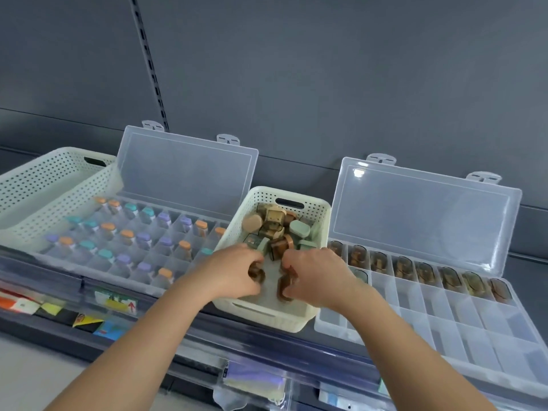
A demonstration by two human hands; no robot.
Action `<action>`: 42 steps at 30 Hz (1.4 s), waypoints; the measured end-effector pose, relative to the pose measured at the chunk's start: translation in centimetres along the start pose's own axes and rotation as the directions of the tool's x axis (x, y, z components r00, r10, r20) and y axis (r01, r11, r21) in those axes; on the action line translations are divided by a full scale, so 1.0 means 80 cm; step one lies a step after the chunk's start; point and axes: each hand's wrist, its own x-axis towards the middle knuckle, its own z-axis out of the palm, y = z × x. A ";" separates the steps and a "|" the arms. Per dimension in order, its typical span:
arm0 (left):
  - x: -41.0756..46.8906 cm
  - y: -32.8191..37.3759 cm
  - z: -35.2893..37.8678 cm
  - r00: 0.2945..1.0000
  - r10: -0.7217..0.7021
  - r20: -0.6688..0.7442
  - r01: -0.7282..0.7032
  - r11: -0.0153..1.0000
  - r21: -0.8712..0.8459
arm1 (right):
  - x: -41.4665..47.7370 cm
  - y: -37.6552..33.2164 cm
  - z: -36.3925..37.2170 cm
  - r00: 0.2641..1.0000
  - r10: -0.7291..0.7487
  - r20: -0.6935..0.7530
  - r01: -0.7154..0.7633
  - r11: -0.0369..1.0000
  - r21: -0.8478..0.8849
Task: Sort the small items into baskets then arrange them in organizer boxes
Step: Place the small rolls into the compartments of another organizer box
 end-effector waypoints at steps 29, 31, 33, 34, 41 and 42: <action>0.003 0.138 0.028 0.905 0.394 -0.159 -0.363 0.911 0.194 | -0.141 0.084 0.033 0.901 0.290 -0.323 -0.130 0.891 0.436; 0.008 0.138 0.034 0.898 0.407 -0.165 -0.368 0.903 0.224 | -0.137 0.083 0.038 0.910 0.284 -0.302 -0.144 0.900 0.410; 0.012 0.136 0.041 0.900 0.405 -0.160 -0.361 0.900 0.245 | -0.134 0.083 0.042 0.918 0.280 -0.282 -0.155 0.906 0.395; 0.013 0.135 0.044 0.901 0.405 -0.158 -0.359 0.898 0.254 | -0.132 0.083 0.044 0.921 0.278 -0.273 -0.162 0.910 0.382; 0.015 0.132 0.057 0.883 0.444 -0.154 -0.373 0.861 0.347 | -0.126 0.086 0.053 0.940 0.285 -0.187 -0.215 0.921 0.324; 0.015 0.131 0.057 0.880 0.452 -0.147 -0.378 0.853 0.360 | -0.125 0.087 0.053 0.943 0.282 -0.178 -0.216 0.923 0.319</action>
